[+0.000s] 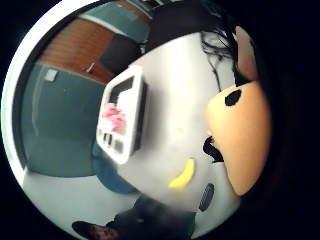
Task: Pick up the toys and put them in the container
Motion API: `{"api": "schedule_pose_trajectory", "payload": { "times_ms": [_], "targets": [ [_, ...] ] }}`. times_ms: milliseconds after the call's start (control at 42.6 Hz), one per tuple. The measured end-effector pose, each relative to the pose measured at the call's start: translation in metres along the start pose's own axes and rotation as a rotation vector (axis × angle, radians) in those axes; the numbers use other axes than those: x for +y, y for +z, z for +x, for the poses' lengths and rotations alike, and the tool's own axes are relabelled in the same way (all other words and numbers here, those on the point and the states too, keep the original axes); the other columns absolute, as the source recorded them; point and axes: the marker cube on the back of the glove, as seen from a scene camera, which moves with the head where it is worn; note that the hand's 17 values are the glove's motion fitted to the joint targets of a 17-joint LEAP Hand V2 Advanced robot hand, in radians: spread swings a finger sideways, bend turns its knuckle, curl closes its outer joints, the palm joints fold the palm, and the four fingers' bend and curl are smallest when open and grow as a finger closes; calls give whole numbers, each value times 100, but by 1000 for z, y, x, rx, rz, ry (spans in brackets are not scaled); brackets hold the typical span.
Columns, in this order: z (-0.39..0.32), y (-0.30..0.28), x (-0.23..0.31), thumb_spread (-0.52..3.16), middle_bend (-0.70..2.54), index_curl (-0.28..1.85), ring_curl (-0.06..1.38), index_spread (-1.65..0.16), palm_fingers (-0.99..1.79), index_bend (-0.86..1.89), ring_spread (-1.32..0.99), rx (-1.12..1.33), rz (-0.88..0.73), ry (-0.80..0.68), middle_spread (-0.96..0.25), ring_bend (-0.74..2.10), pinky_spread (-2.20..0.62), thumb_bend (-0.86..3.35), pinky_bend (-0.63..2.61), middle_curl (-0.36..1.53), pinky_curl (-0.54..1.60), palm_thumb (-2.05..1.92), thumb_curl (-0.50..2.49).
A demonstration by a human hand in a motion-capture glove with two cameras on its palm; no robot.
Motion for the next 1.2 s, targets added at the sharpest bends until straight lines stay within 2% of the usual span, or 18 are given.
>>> {"api": "schedule_pose_trajectory", "payload": {
  "times_ms": [117,211,329,446,469,493,516,540,587,610,751,939,1056,1197],
  "targets": [
    [-92,-32,-21,78,79,42,68,-40,94,48,-41,-13,112,-134,-27,128,-35,30,125,46,51,80,73],
    [-151,-26,-35,70,87,48,70,-42,88,54,-43,-66,146,-220,-31,131,-37,30,128,52,53,79,77],
    [-206,5,-45,62,93,54,73,-43,78,59,-45,-110,96,-254,-33,132,-37,27,132,58,55,75,81],
    [-212,39,-76,59,86,57,73,-41,59,48,-44,-56,15,-259,-32,132,-37,19,139,60,57,69,81],
    [-213,46,-81,69,77,55,71,-39,48,41,-41,-36,3,-276,-29,130,-36,18,137,57,55,66,79],
    [-215,52,-84,78,69,56,70,-38,28,42,-39,-22,-7,-292,-27,123,-33,16,133,55,54,62,77],
    [-219,58,-86,82,64,58,71,-37,19,45,-37,-20,-15,-299,-25,122,-31,15,134,55,56,59,75],
    [-224,64,-87,86,54,58,68,-37,-13,45,-33,-30,-22,-299,-22,108,-26,11,133,51,56,53,72],
    [-231,70,-89,92,44,57,65,-36,-37,43,-26,-73,-31,-293,-17,89,-19,6,129,48,54,46,68],
    [-232,71,-90,95,40,55,62,-36,-39,41,-24,-97,-35,-291,-15,81,-17,4,126,46,52,44,66],
    [-226,61,-87,107,25,47,47,-35,-29,30,-14,-150,-39,-282,-9,52,-6,-2,110,40,43,35,58],
    [-176,25,-73,117,15,45,39,-34,-19,21,-7,-119,-83,-278,-5,36,0,-2,96,36,37,32,51],
    [-140,2,-46,120,15,43,37,-33,-17,16,-4,-73,-174,-300,-4,30,3,-2,91,34,35,30,48],
    [-98,-1,13,122,13,38,35,-31,-22,11,-1,35,-312,-377,-3,23,4,-2,90,32,34,27,44]
  ]
}}
